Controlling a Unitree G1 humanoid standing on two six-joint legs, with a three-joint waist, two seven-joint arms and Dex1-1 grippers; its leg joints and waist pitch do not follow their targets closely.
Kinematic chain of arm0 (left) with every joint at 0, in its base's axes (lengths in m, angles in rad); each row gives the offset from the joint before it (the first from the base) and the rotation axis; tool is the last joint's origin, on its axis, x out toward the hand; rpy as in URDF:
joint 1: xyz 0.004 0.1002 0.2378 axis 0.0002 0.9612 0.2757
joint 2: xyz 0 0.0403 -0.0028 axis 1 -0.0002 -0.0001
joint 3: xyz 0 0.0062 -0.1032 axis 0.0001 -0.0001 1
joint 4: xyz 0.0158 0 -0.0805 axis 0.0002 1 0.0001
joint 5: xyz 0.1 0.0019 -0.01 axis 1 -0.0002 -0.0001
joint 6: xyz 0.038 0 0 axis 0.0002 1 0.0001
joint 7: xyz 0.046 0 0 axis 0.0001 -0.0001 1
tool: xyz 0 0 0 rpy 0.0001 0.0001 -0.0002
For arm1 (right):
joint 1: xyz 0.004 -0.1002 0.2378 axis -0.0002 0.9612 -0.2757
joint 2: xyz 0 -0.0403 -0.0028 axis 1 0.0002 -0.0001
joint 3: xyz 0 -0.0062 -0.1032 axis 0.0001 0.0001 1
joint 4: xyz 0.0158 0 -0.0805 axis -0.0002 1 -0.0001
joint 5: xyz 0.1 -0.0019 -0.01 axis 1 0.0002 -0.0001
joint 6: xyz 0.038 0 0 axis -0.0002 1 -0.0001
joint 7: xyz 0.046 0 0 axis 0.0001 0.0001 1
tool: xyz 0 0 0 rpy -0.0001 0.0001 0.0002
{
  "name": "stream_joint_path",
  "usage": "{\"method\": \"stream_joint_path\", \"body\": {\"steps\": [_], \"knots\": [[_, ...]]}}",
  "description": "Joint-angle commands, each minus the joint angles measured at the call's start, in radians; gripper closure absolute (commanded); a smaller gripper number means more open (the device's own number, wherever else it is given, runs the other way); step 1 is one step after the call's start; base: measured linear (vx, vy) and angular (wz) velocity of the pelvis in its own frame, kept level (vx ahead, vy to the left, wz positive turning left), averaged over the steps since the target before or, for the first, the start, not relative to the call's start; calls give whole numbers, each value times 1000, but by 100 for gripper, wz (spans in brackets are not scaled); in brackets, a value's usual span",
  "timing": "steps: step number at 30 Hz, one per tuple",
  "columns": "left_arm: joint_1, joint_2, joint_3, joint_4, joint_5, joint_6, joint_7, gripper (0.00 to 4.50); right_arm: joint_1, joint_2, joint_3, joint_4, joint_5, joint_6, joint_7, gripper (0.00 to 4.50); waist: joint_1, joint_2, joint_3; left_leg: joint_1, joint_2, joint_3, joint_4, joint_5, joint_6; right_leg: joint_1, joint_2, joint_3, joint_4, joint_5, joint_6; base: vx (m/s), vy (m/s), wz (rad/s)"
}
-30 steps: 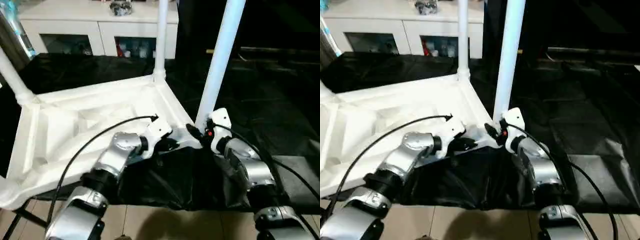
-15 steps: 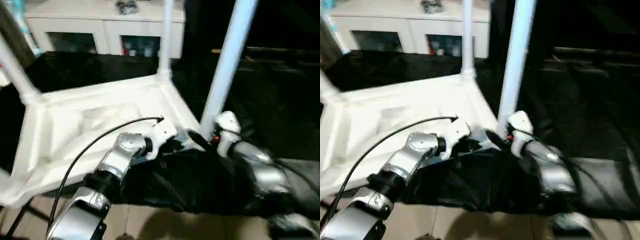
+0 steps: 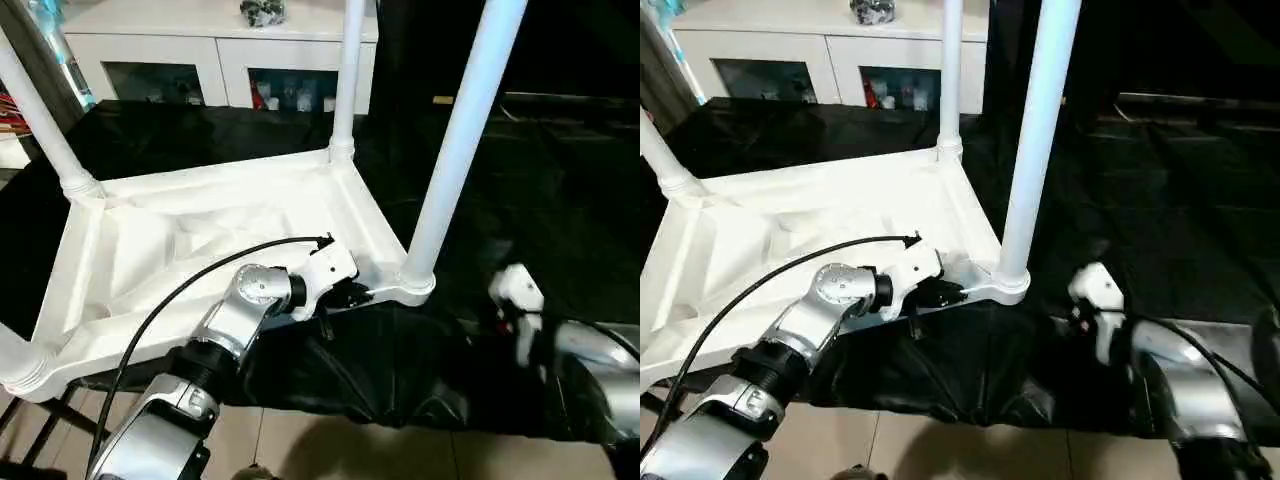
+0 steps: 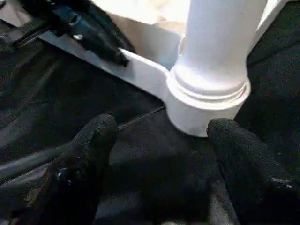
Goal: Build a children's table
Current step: Rotate leg to tighten
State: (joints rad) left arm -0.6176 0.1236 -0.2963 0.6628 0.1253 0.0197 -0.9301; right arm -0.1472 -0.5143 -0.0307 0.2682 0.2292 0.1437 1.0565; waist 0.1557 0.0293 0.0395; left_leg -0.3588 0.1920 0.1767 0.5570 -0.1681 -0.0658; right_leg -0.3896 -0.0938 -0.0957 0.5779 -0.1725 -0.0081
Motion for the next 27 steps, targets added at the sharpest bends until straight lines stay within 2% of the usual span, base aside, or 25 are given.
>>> {"method": "stream_joint_path", "body": {"steps": [1, 2, 3, 4, 5, 6, 8, 10, 11, 12, 13, 14, 15, 17, 18, 19, 21, 22, 23, 26, 27], "knots": [[-12, -11, -6, -20, -26, -63, -12, 450, 13, -8, -4, -48, 20, 19, 16, 102, 3, -22, -57, -3, 39, -10, -49, -191, 110, 51, -63, 44, -72, -263, -163, 0, 0, 0], [-13, -16, 2, -21, -36, -52, -14, 423, 22, -6, -1, -68, 34, 40, 26, 98, 5, -20, -58, -2, 39, -10, -48, -187, 114, 51, -62, 44, -72, -257, -164, 0, 0, 0], [-13, -20, 12, -28, -51, -35, -22, 395, 28, 0, 2, -89, 58, 74, 32, 71, 7, -19, -59, -3, 40, -10, -47, -182, 115, 51, -63, 44, -69, -247, -167, 0, 0, 0], [-12, -24, 29, -51, -75, -3, -31, 395, 28, 21, 13, -113, 88, 109, 31, 65, 14, -16, -62, -5, 41, -11, -44, -163, 124, 51, -63, 43, -65, -220, -178, 0, 0, 0], [-12, -24, 29, -51, -75, -3, -31, 392, 28, 21, 13, -113, 88, 109, 31, 65, 14, -16, -62, -5, 41, -11, -44, -163, 124, 51, -63, 43, -65, -220, -178, 0, 0, 0], [-6, -18, 35, -74, -87, 13, -41, 381, 25, 48, 30, -131, 99, 124, 21, 60, 19, -13, -69, -9, 46, -13, -39, -126, 127, 48, -65, 43, -53, -150, -204, 0, 0, 0], [2, -3, 39, -94, -84, 8, -33, 349, 18, 80, 57, -145, 100, 125, 8, 25, 18, -12, -65, -12, 47, -13, -39, -135, 133, 44, -61, 41, -50, -124, -218, 0, 0, 0], [15, 29, 43, -127, -90, 37, -58, 344, 1, 114, 74, -137, 92, 116, -13, 21, 17, -13, -64, -11, 45, -13, -41, -167, 120, 45, -65, 41, -55, -162, -209, 0, 0, 0], [20, 43, 43, -141, -93, 50, -71, 343, -4, 125, 79, -134, 88, 113, -20, 13, 11, -11, -62, -14, 43, -14, -45, -178, 108, 45, -66, 41, -57, -195, -198, 0, 0, 0], [28, 62, 43, -159, -94, 65, -86, 341, -11, 137, 83, -129, 84, 109, -29, 5, 11, -10, -62, -9, 44, -14, -46, -187, 99, 44, -66, 41, -59, -212, -192, 0, 0, 0], [29, 65, 43, -163, -95, 68, -89, 341, -12, 139, 84, -129, 84, 109, -30, 5, 6, -9, -61, -10, 44, -14, -49, -197, 88, 43, -66, 43, -60, -231, -186, 0, 0, 0], [50, 111, 53, -214, -109, 114, -125, 341, -24, 163, 92, -128, 83, 113, -45, 5, 8, -5, -61, -5, 46, -15, -51, -210, 74, 41, -67, 45, -61, -245, -179, 0, 0, 0], [65, 143, 61, -248, -121, 143, -150, 341, -33, 178, 97, -124, 81, 109, -54, 5, 6, -5, -61, -7, 47, -16, -53, -209, 69, 42, -68, 45, -58, -242, -181, 0, 0, 0], [77, 171, 68, -277, -131, 169, -172, 341, -40, 190, 101, -121, 79, 106, -62, 5, 1, 0, -61, -3, 44, -14, -53, -217, 57, 37, -62, 45, -57, -224, -184, 0, 0, 0], [117, 265, 97, -369, -175, 257, -237, 341, -64, 228, 110, -106, 74, 102, -93, 5, 1, -1, -61, -3, 46, -15, -54, -217, 52, 39, -63, 46, -54, -215, -189, 0, 0, 0], [135, 306, 113, -410, -198, 298, -262, 341, -76, 245, 114, -98, 72, 101, -111, 5, -1, 3, -61, -7, 46, -18, -59, -213, 44, 39, -65, 47, -46, -204, -201, 0, 0, 0], [153, 357, 143, -455, -232, 349, -287, 341, -92, 267, 121, -84, 69, 93, -127, 5, -13, 7, -59, 0, 44, -14, -60, -234, 33, 33, -57, 47, -48, -199, -208, 0, 0, 0], [169, 403, 177, -494, -271, 405, -311, 341, -112, 289, 131, -55, 54, 83, -152, 5, -12, 10, -58, 2, 42, -13, -61, -245, 23, 32, -58, 49, -48, -203, -218, 0, 0, 0], [169, 403, 177, -494, -271, 405, -311, 341, -112, 289, 131, -55, 54, 83, -152, 5, -11, 11, -57, 4, 43, -13, -61, -253, 16, 31, -58, 48, -46, -208, -219, 0, 0, 0], [205, 457, 195, -581, -329, 498, -359, 341, -156, 334, 135, 20, 8, 60, -235, 5, -11, 14, -55, 6, 42, -14, -66, -281, -5, 30, -56, 51, -46, -226, -212, 0, 0, 0], [231, 477, 190, -636, -358, 545, -373, 341, -189, 368, 128, 76, -16, 56, -306, 5, -10, 7, -55, 9, 42, -12, -66, -284, -7, 29, -56, 51, -48, -226, -209, 0, 0, 0]]}}
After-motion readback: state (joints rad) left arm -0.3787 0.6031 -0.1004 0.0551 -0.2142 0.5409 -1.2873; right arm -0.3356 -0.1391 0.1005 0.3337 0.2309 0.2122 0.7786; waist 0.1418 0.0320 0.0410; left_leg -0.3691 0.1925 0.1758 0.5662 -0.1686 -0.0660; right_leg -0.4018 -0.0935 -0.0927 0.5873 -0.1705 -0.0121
